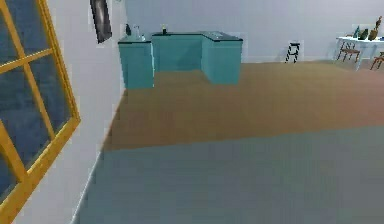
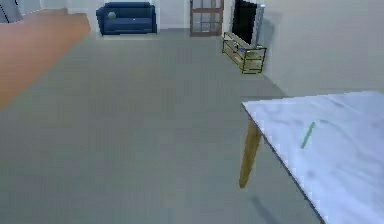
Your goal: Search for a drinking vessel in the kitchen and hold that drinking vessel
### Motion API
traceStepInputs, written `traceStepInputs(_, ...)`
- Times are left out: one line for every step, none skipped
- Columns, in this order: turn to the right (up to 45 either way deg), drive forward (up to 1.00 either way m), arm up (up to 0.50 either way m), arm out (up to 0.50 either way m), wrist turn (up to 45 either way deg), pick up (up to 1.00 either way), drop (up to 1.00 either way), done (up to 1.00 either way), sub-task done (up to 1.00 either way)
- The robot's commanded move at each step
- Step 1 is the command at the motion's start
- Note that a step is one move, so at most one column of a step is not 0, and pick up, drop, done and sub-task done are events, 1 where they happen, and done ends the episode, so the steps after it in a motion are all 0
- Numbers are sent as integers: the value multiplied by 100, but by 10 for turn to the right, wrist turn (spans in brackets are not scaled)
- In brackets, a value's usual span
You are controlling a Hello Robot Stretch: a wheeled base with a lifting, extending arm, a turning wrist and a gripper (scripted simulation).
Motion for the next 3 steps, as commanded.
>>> traceStepInputs(0,100,0,0,0,0,0,0,0)
traceStepInputs(0,100,0,0,0,0,0,0,0)
traceStepInputs(0,100,0,0,0,0,0,0,0)
